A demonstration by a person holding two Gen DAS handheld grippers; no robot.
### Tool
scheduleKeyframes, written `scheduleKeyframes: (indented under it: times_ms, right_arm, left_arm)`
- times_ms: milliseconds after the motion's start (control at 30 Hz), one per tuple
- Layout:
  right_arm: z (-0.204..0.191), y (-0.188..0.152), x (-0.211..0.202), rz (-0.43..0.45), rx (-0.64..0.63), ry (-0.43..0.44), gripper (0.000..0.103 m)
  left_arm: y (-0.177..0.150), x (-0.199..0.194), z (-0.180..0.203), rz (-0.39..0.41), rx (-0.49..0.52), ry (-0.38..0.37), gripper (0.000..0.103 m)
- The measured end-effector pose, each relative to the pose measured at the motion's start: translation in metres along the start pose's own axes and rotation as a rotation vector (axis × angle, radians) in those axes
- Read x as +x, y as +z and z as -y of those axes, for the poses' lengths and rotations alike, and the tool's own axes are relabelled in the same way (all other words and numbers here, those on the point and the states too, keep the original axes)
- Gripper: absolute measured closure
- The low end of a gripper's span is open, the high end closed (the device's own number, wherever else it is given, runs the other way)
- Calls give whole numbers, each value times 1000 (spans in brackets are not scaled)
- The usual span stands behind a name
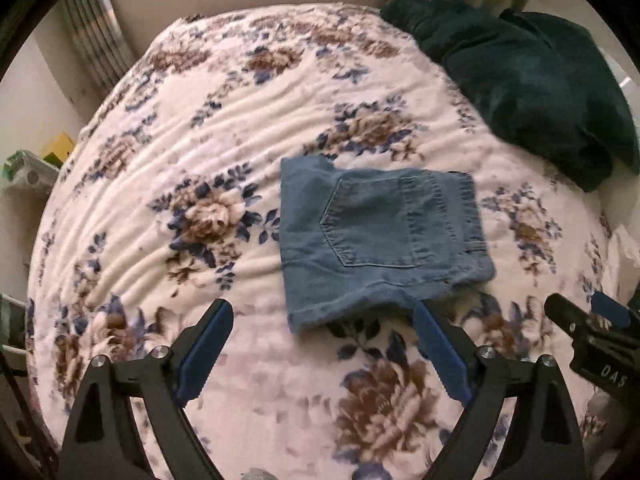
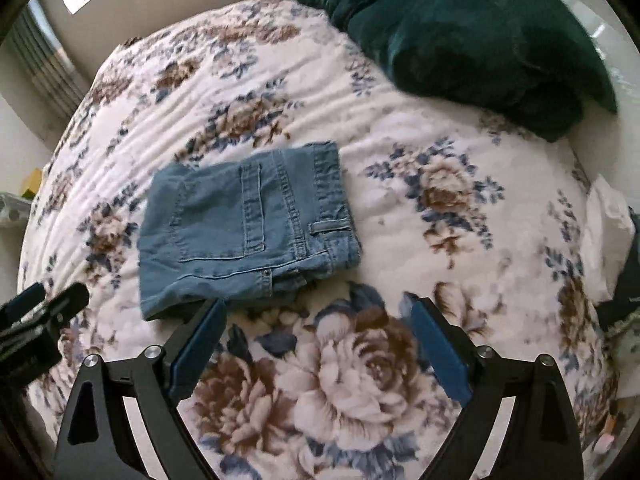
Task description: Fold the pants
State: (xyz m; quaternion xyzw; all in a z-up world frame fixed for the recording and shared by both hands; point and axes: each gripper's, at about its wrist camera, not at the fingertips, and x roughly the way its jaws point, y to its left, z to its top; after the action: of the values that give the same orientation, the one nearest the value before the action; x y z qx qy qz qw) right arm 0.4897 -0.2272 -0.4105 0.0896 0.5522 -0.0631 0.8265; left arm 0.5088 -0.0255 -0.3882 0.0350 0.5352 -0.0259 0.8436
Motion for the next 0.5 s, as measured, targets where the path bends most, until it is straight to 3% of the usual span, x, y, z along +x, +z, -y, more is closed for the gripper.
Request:
scheduleKeyframes:
  times_ms: [167,500]
  right_arm:
    - [15,-17,-79,56,4,1,7]
    - [35,-76,-252,167,-71,19,7]
  left_arm:
    - [-19,-64,10,29,2,-18,11]
    - [-72,-229,27,176,-2,50,11]
